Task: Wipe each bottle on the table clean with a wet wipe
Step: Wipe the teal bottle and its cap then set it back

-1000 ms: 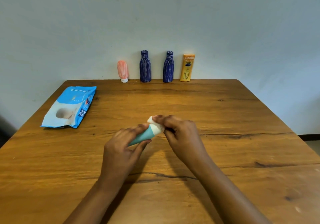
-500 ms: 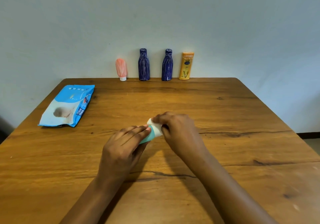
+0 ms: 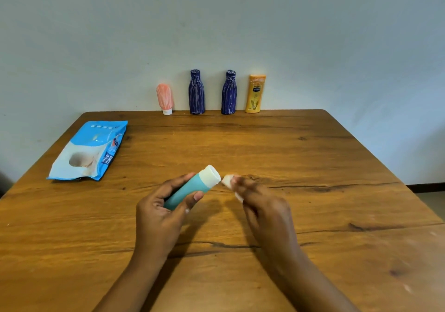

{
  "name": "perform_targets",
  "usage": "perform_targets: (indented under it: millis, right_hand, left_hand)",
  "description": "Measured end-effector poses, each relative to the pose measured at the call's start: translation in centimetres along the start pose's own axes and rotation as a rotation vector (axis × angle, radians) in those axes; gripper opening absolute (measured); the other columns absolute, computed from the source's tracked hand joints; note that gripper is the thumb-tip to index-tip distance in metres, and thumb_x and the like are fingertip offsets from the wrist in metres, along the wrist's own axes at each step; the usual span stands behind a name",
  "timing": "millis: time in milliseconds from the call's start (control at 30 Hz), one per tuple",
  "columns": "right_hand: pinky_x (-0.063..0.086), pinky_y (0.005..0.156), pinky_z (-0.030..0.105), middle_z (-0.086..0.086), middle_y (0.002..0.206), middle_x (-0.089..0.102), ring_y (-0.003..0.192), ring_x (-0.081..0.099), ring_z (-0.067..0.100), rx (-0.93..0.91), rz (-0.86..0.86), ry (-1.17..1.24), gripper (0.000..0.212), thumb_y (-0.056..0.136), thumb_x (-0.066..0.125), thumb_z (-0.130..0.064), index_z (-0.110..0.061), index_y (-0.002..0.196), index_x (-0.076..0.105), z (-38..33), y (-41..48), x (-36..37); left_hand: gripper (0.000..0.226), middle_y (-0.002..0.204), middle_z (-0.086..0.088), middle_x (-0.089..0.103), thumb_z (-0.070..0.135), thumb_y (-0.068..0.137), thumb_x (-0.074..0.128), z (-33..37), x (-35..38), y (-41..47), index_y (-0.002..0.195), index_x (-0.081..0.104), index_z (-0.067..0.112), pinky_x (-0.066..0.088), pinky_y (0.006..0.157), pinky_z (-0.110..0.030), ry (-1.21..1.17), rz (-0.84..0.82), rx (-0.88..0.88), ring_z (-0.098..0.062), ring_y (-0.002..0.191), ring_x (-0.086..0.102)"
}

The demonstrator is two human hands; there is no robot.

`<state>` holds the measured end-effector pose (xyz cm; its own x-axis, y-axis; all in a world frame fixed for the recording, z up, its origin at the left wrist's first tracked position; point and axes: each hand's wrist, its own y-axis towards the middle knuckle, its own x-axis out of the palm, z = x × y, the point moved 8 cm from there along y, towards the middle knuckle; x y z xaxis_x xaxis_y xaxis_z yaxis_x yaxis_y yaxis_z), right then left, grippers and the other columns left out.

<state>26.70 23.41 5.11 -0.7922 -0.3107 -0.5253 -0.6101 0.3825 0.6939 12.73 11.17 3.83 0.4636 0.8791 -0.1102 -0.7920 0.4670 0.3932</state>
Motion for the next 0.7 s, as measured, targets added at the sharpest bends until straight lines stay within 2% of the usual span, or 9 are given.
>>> perform_targets:
  millis: [67, 100, 267, 367, 433, 500, 600, 700]
  right_hand:
    - [0.045, 0.093, 0.016, -0.006, 0.119, 0.059, 0.111, 0.057, 0.002, 0.103, 0.156, 0.104, 0.042, 0.079, 0.056, 0.008, -0.011, 0.116, 0.063, 0.2, 1.6, -1.5]
    - [0.046, 0.092, 0.017, -0.004, 0.119, 0.060, 0.111, 0.057, 0.002, 0.087, 0.158, 0.141, 0.044, 0.079, 0.058, 0.010, -0.011, 0.117, 0.062, -0.5, 2.5, -1.5]
    - [0.046, 0.095, 0.023, 0.006, 0.123, 0.062, 0.116, 0.056, 0.010, -0.133, -0.034, 0.116, 0.036, 0.085, 0.051, -0.001, -0.007, 0.119, 0.063, -2.9, 2.5, 0.7]
    - [0.049, 0.090, 0.022, 0.001, 0.114, 0.066, 0.108, 0.060, 0.006, -0.065, -0.005, 0.167, 0.034, 0.081, 0.056, 0.005, -0.008, 0.110, 0.068, -1.4, 2.9, -0.3]
    - [0.050, 0.088, 0.021, 0.000, 0.113, 0.067, 0.106, 0.060, 0.004, 0.008, 0.042, 0.174, 0.037, 0.078, 0.058, 0.006, -0.009, 0.109, 0.068, -0.9, 4.4, -0.7]
    - [0.048, 0.091, 0.021, 0.002, 0.116, 0.066, 0.109, 0.059, 0.006, -0.037, -0.013, 0.164, 0.038, 0.079, 0.057, 0.006, -0.008, 0.113, 0.066, -2.1, 5.3, 0.4]
    - [0.045, 0.095, 0.021, 0.005, 0.122, 0.063, 0.115, 0.056, 0.009, -0.106, -0.096, 0.125, 0.039, 0.083, 0.050, -0.001, -0.009, 0.120, 0.063, -3.2, 3.9, 2.2]
    - [0.046, 0.091, 0.018, 0.003, 0.116, 0.066, 0.109, 0.059, 0.006, -0.097, -0.085, 0.159, 0.037, 0.081, 0.050, -0.002, -0.008, 0.113, 0.067, -2.3, 2.4, 1.9]
  left_hand:
    - [0.036, 0.096, 0.019, 0.071, 0.017, 0.063, 0.073, -0.2, 0.3, 0.2, 0.095, 0.073, 0.035, 0.051, 0.074, -0.012, -0.080, -0.041, -0.028, 0.000, 0.092, 0.064]
    - [0.037, 0.096, 0.015, 0.072, 0.015, 0.063, 0.073, -0.3, 0.4, 0.3, 0.093, 0.073, 0.036, 0.052, 0.074, -0.014, -0.131, -0.054, -0.045, -0.002, 0.091, 0.065]
    - [0.032, 0.094, 0.010, 0.073, 0.011, 0.063, 0.071, -1.1, -0.4, 0.5, 0.090, 0.074, 0.028, 0.054, 0.072, -0.017, -0.246, -0.001, -0.114, -0.005, 0.091, 0.066]
    - [0.032, 0.094, 0.014, 0.072, 0.013, 0.063, 0.070, -1.3, -0.9, 0.5, 0.089, 0.074, 0.033, 0.053, 0.070, -0.015, -0.232, 0.005, -0.130, -0.002, 0.091, 0.065]
    - [0.033, 0.093, 0.014, 0.072, 0.012, 0.063, 0.069, -1.3, -0.7, 0.4, 0.092, 0.072, 0.027, 0.053, 0.070, -0.015, -0.238, -0.012, -0.134, -0.001, 0.089, 0.065]
    - [0.034, 0.090, 0.012, 0.073, 0.009, 0.063, 0.069, -1.1, -0.4, 0.5, 0.094, 0.070, 0.022, 0.053, 0.070, -0.016, -0.268, -0.014, -0.134, -0.002, 0.087, 0.066]
    - [0.032, 0.089, 0.010, 0.073, 0.007, 0.064, 0.068, -1.4, -0.8, 0.6, 0.091, 0.073, 0.024, 0.054, 0.069, -0.016, -0.295, 0.016, -0.139, -0.003, 0.085, 0.067]
    - [0.032, 0.089, 0.013, 0.073, 0.009, 0.066, 0.067, -1.9, -1.3, 0.6, 0.084, 0.075, 0.033, 0.052, 0.068, -0.014, -0.307, 0.043, -0.159, 0.000, 0.085, 0.066]
